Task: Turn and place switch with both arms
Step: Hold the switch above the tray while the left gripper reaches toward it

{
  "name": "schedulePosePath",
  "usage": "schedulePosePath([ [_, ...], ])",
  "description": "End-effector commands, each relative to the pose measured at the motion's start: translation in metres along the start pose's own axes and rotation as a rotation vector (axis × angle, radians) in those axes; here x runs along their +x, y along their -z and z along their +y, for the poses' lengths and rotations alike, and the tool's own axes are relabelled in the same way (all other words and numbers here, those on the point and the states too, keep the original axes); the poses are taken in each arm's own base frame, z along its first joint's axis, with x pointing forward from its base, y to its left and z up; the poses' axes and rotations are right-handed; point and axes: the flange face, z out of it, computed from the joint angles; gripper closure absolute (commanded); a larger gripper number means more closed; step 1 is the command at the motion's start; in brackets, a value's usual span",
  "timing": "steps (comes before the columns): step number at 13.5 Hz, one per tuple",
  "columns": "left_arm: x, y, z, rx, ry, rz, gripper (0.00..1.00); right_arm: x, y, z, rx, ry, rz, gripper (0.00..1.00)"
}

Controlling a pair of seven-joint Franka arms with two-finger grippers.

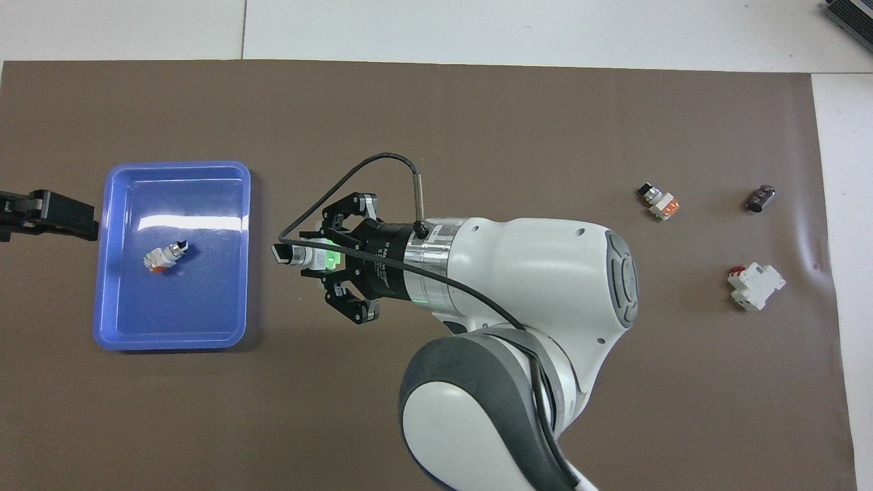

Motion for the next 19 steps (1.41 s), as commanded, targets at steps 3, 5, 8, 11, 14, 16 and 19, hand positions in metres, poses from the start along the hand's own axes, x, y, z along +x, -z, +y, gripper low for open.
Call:
schedulePosePath([
  [3,-0.009,0.003,0.027,-0.309,0.248,-0.057,0.0,-0.008,0.004,-0.012,0.021,-0.195,-0.032,1.0],
  [5,-0.008,0.002,0.038,-0.405,0.362,-0.087,0.0,-0.007,0.004,-0.012,0.02,-0.202,-0.032,1.0],
  [8,-0.004,0.008,0.048,-0.553,0.448,-0.109,0.06,-0.009,0.001,-0.009,0.017,-0.181,-0.022,1.0],
  [11,-0.001,0.005,0.066,-0.631,0.58,-0.156,0.19,-0.009,-0.002,-0.007,0.012,-0.166,-0.017,1.0],
  [14,-0.003,-0.002,0.092,-0.656,0.565,-0.209,0.34,-0.015,-0.012,0.004,-0.008,-0.101,0.008,1.0],
  [16,-0.004,-0.012,0.102,-0.681,0.56,-0.244,0.44,-0.016,-0.013,0.005,-0.009,-0.09,0.015,1.0],
  [19,-0.009,-0.022,0.111,-0.671,0.551,-0.277,0.56,-0.017,-0.014,0.006,-0.011,-0.086,0.016,1.0],
])
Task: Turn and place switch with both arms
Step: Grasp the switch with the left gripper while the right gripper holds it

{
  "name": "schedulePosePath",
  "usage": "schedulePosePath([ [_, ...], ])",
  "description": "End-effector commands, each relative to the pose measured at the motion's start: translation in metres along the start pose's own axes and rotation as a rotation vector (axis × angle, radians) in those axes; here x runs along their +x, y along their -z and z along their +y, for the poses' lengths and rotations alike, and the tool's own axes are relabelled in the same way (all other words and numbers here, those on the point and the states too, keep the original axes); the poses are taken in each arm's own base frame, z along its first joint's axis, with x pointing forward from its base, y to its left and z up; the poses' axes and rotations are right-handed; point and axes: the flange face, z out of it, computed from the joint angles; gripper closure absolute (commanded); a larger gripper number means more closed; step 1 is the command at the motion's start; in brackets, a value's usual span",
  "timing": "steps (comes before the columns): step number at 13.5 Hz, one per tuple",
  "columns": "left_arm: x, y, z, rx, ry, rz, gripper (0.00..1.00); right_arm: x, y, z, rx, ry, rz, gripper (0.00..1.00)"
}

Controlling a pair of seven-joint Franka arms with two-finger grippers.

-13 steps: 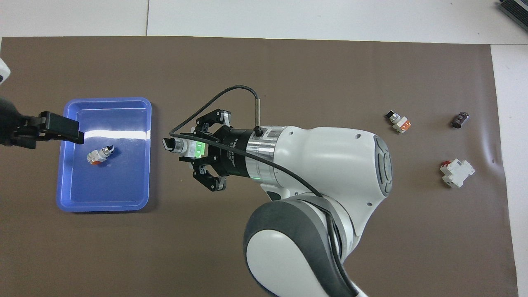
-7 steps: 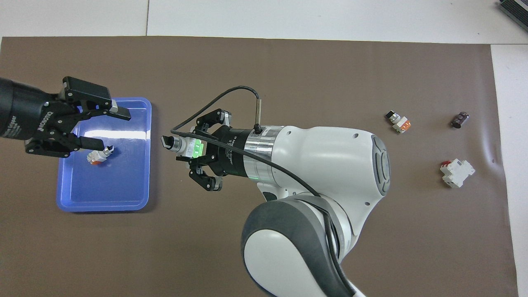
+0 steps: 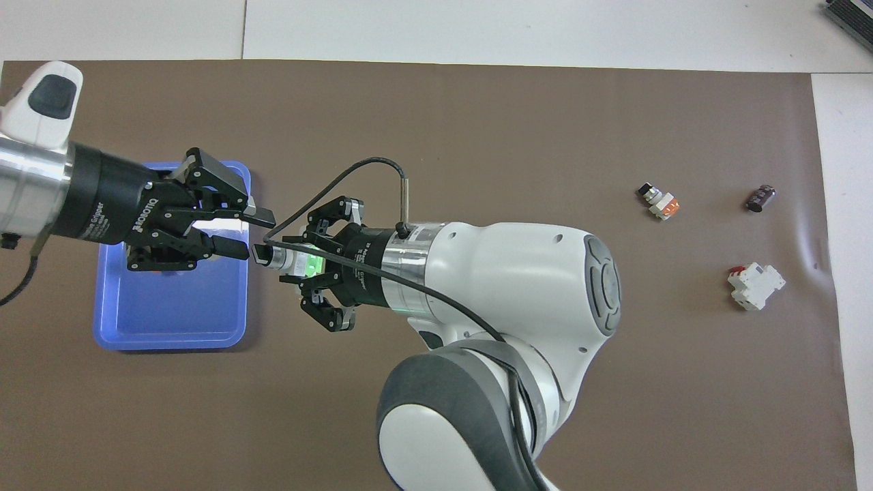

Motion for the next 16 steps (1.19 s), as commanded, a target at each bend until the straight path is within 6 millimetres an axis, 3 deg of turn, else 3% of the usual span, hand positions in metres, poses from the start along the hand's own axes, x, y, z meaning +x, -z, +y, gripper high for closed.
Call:
schedulePosePath([
  [1,-0.0076,-0.004,-0.0071,-0.011,0.02,-0.011,0.59,-0.002,-0.001,-0.0032,0.01,0.03,0.004,1.0],
  [4,-0.0078,-0.0038,-0.01,-0.002,0.025,-0.026,0.68,-0.002,-0.001,-0.0032,0.01,0.03,0.004,1.0],
  [16,-0.0028,0.0031,-0.0158,-0.024,0.032,-0.036,0.78,-0.002,-0.0013,-0.0028,0.007,0.033,0.007,1.0],
])
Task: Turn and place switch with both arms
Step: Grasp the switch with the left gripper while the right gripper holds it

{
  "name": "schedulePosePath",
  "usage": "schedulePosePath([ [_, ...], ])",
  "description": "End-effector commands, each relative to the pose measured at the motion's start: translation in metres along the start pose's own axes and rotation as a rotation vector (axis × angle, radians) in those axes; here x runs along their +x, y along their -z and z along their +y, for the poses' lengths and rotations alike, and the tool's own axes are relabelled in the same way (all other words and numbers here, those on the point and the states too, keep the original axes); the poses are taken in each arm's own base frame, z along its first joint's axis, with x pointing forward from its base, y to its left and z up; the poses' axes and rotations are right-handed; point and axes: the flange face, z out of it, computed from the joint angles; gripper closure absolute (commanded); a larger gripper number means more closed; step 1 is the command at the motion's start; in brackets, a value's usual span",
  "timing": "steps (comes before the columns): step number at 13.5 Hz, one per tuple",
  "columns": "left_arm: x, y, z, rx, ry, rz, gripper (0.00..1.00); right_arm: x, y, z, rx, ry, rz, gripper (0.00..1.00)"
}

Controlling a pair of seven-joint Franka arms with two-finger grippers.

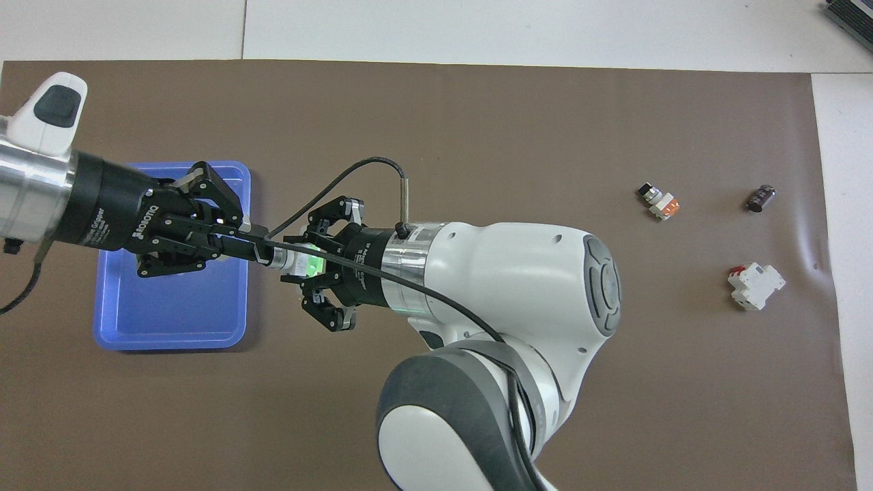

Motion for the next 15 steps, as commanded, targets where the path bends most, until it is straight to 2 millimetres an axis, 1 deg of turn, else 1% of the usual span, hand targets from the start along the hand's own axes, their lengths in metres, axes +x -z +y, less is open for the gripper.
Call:
schedulePosePath([
  [1,-0.007,0.001,-0.007,-0.011,0.007,-0.012,0.8,-0.002,-0.001,-0.003,0.006,0.029,0.003,1.0],
  [3,-0.009,-0.001,-0.006,-0.007,0.003,-0.017,0.87,-0.002,-0.001,-0.003,0.006,0.029,0.003,1.0],
  [4,-0.01,-0.003,-0.005,-0.004,0.003,-0.021,0.94,-0.002,-0.001,-0.003,0.006,0.029,0.003,1.0],
  [6,-0.011,-0.004,-0.004,-0.003,0.0,-0.021,1.0,-0.001,-0.002,-0.002,0.004,0.028,0.004,1.0],
  [10,-0.016,-0.009,-0.002,0.004,-0.002,-0.03,1.0,-0.001,-0.002,-0.002,0.004,0.028,0.004,1.0],
  [12,-0.018,-0.011,-0.002,0.007,0.027,-0.035,1.0,-0.001,-0.002,-0.002,0.004,0.028,0.004,1.0],
  [15,-0.018,-0.008,-0.001,-0.003,0.215,-0.026,1.0,-0.001,-0.002,-0.002,0.004,0.028,0.004,1.0],
])
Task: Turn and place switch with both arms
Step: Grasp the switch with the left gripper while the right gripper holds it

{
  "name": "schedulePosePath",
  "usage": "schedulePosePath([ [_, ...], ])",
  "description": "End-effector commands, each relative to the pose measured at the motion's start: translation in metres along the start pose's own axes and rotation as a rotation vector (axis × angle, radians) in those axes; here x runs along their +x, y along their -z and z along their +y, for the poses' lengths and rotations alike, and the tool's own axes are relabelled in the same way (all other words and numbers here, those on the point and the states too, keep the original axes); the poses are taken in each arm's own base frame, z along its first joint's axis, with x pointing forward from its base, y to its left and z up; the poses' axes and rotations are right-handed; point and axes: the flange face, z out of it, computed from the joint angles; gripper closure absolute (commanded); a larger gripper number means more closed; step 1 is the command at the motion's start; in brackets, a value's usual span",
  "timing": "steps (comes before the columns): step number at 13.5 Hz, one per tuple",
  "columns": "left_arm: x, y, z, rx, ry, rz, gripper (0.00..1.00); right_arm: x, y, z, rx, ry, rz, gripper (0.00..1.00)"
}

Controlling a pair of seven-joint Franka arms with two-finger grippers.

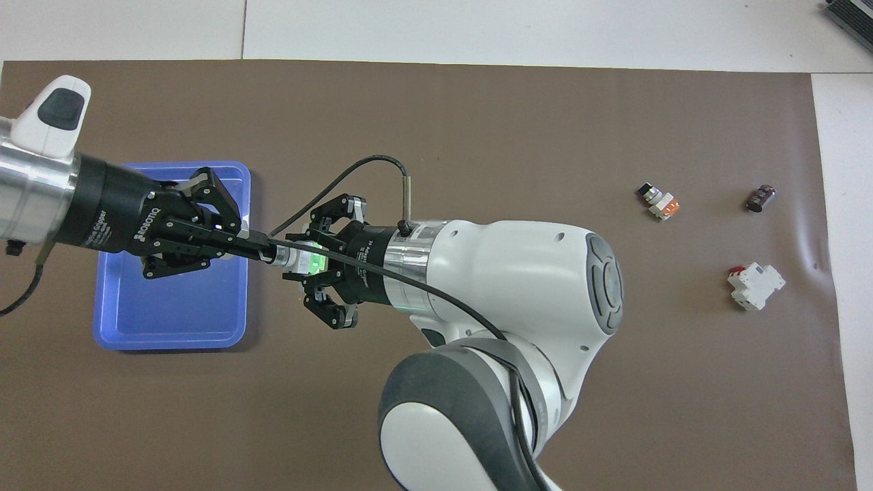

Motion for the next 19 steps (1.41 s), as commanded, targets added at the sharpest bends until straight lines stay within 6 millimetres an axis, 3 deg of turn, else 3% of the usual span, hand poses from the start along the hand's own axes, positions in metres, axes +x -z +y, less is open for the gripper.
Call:
schedulePosePath([
  [1,-0.017,-0.006,0.002,-0.012,0.18,-0.017,1.0,-0.002,-0.003,0.0,0.002,0.028,0.003,1.0],
  [9,-0.02,-0.008,0.008,-0.025,0.814,0.026,1.0,-0.003,-0.002,0.0,0.002,0.029,0.002,1.0],
  [19,0.012,0.003,-0.006,-0.164,1.395,0.142,1.0,-0.003,-0.003,0.0,-0.001,0.029,0.002,1.0],
])
